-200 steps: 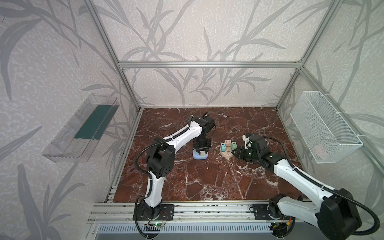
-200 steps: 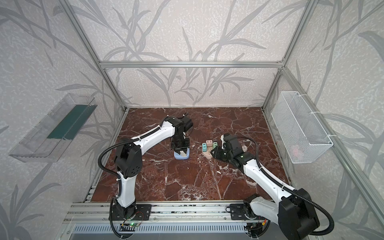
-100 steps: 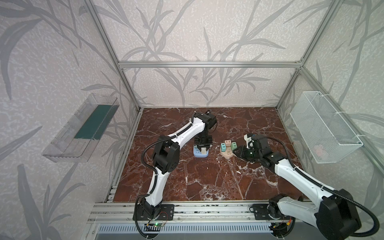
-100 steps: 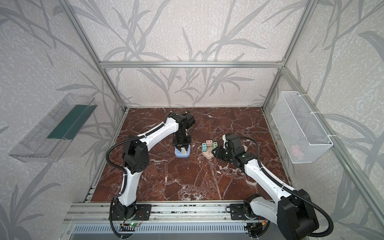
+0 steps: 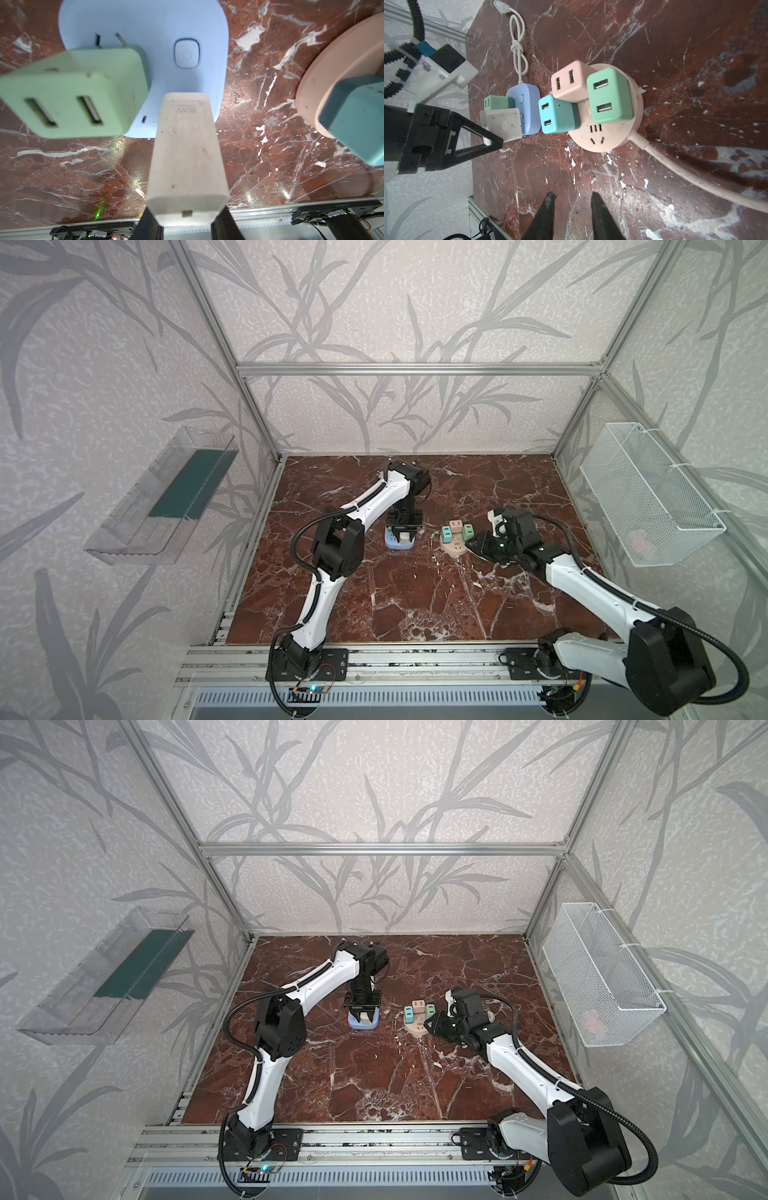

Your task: Insert the plug

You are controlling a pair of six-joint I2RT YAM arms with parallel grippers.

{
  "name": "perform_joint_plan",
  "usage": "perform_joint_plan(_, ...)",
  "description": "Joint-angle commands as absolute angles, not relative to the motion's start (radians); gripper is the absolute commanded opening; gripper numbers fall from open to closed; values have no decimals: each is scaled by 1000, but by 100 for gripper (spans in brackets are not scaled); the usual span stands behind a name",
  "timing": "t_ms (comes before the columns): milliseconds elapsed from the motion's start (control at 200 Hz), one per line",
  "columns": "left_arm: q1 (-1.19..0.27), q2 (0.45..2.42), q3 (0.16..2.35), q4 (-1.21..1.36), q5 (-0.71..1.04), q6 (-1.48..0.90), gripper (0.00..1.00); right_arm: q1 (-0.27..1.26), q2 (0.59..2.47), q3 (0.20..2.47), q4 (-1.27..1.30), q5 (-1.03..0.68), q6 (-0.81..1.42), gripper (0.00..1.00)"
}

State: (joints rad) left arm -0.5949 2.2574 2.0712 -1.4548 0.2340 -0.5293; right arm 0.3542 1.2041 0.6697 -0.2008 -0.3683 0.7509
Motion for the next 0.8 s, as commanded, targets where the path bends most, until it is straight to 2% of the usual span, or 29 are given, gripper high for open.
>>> perform_joint_plan(0, -595, 2308, 2053, -1500, 233, -488, 0, 350, 1213, 662, -178, -389, 752, 31)
perform_joint_plan(540, -590, 2244, 1993, -1382, 220, -494, 0, 354, 1123, 706, -304, -382, 736, 33)
perform_joint_plan(605, -590, 2227, 1983, -1364, 218, -496, 12, 357, 1107, 718, -327, -375, 735, 37)
perform_joint_plan(795, -591, 2194, 1957, -1318, 210, -507, 33, 371, 1096, 768, -380, -357, 721, 43)
